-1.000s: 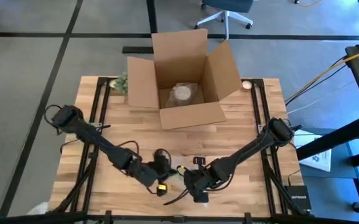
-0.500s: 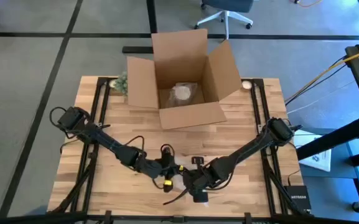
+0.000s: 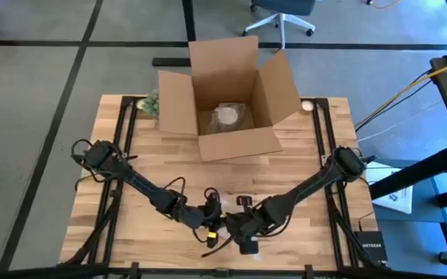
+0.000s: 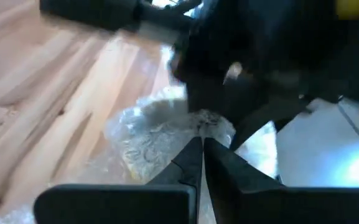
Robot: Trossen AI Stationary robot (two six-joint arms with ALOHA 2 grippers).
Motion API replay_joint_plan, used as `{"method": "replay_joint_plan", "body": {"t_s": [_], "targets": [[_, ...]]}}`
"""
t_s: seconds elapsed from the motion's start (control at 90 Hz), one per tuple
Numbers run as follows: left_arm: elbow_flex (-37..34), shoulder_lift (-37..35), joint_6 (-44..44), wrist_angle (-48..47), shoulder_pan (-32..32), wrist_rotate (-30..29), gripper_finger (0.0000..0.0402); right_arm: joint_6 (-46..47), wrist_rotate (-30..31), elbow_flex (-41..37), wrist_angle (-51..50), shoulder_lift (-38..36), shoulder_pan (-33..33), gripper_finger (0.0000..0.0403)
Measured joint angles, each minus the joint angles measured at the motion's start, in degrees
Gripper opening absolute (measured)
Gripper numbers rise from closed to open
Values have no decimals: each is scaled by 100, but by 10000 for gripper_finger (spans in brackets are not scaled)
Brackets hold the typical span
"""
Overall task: Wrap mug
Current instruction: Wrap the orange mug with transparent bubble wrap
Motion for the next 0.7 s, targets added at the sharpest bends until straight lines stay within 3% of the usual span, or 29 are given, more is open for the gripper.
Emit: {"method": "replay_joint_plan", "body": {"t_s": [0.2,0.322,0.7], "targets": [[2,0,-20,-70,5,-5,0,22,-43,1160,-1674,-9,52,0],[2,0,-21,-68,5,-6,0,25,511,1422,-1581,-22,52,0],[0,4,-67,-95,8,-4,0,464,455,-371,322,32,45,0]]}}
